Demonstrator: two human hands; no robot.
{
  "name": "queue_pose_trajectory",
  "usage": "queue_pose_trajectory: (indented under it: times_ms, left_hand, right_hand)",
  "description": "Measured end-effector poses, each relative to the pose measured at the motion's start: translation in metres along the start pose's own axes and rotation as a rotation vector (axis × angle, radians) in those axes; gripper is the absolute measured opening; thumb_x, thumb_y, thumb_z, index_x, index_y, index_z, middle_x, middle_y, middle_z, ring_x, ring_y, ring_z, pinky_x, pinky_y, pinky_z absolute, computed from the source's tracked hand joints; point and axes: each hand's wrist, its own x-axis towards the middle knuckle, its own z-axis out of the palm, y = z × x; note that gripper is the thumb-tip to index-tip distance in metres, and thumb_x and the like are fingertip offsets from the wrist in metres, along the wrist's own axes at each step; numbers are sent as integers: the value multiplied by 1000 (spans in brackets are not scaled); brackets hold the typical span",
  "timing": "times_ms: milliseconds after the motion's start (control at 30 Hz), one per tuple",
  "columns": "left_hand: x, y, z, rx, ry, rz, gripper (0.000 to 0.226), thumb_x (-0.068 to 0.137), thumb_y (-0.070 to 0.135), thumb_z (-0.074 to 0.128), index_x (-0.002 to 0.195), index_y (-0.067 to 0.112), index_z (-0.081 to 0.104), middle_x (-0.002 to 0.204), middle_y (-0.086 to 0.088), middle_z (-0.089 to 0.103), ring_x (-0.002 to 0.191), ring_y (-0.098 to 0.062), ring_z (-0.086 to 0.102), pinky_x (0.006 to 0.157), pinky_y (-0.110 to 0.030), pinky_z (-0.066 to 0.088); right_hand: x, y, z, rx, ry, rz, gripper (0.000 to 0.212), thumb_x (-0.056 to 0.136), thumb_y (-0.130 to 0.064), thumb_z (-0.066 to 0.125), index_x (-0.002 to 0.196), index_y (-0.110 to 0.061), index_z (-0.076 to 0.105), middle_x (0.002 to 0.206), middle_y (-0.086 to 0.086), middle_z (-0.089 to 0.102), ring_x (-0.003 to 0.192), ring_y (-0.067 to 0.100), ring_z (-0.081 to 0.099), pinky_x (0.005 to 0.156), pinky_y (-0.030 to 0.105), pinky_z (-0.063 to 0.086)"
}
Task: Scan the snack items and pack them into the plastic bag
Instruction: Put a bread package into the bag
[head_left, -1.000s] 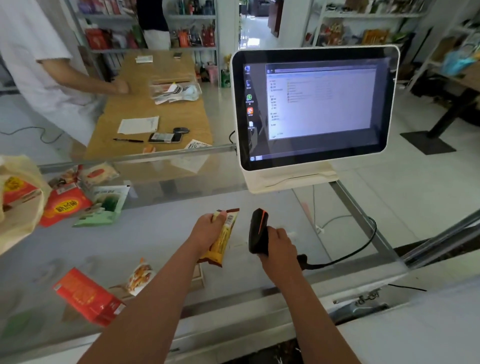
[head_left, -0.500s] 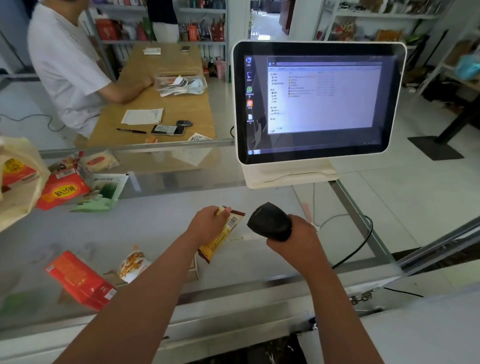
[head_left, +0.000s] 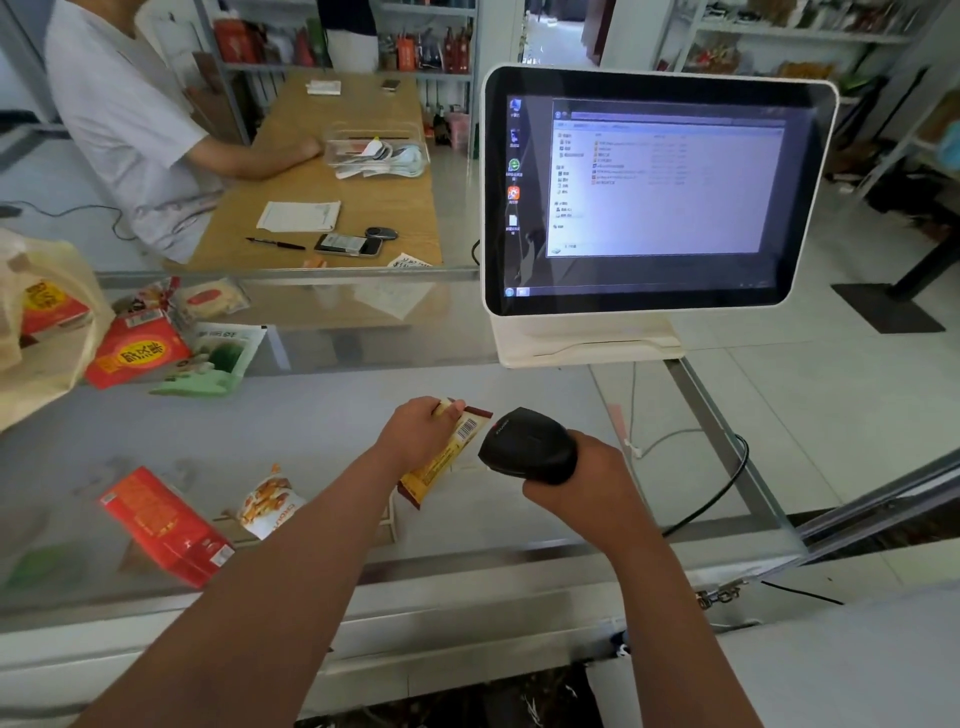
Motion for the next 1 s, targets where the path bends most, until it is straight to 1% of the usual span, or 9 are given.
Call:
queue_pose_trajectory:
  times_ms: [133,367,433,533,667,767,867,1000]
  left_hand:
    - [0,0,0,13,6,8,41,100,48,37,94,14,60,84,-2,59,70,-13,56,60,-19,41]
    - [2,1,1,54,-9,-7,42,100,48,36,88,14,57,76,-2,55,66,-12,52,59,-18,36]
    - [2,0,1,47,-14,-10,42,100,48,36,89,14,57,78,-2,56,68,-13,54,60,-19,37]
    - [1,0,1,37,-19,-4,42,100,49,37,91,14,58,82,-4,58,70,-14,55,62,-20,39]
    - [1,0,1,43,-21,-1,42,100,49,36,92,14,59,82,-3,58,69,-13,56,61,-18,39]
    - [1,1,1,45,-24,-2,40,100,48,36,93,15,58,84,-3,58,72,-15,56,61,-18,37]
    - [1,1,1,56,-27,4,41,100,48,36,94,14,57,86,-5,59,75,-16,57,62,-19,37]
    - [2,0,1,57,-32,7,41,99,49,37,94,14,58,88,-4,60,76,-17,60,61,-21,40]
  right_hand:
    - [-2,0,-1,6,2,-4,22,73,-20,75,88,-24,59,72,-11,60,74,5,60,66,12,47]
    - [-4,-2,-3,28,11,-7,24,71,-19,76,84,-28,57,70,-15,59,71,1,59,58,8,41]
    - [-5,-1,-3,37,10,-6,25,71,-18,76,85,-28,57,70,-16,58,72,1,58,59,8,41]
    - [-5,1,-3,60,5,4,26,72,-17,76,88,-26,58,73,-14,60,75,3,59,62,11,45]
    - [-6,2,-3,78,6,10,28,72,-17,77,91,-26,58,76,-12,61,76,3,60,64,11,46]
    - [-6,3,-3,82,7,11,28,72,-18,77,91,-27,58,75,-13,61,76,2,60,63,10,45]
    - [-5,3,-4,77,19,3,27,71,-16,76,87,-26,58,73,-13,61,74,3,60,63,13,46]
    - [-5,4,-4,91,23,-2,28,70,-14,77,88,-25,59,73,-12,61,73,4,60,64,13,47]
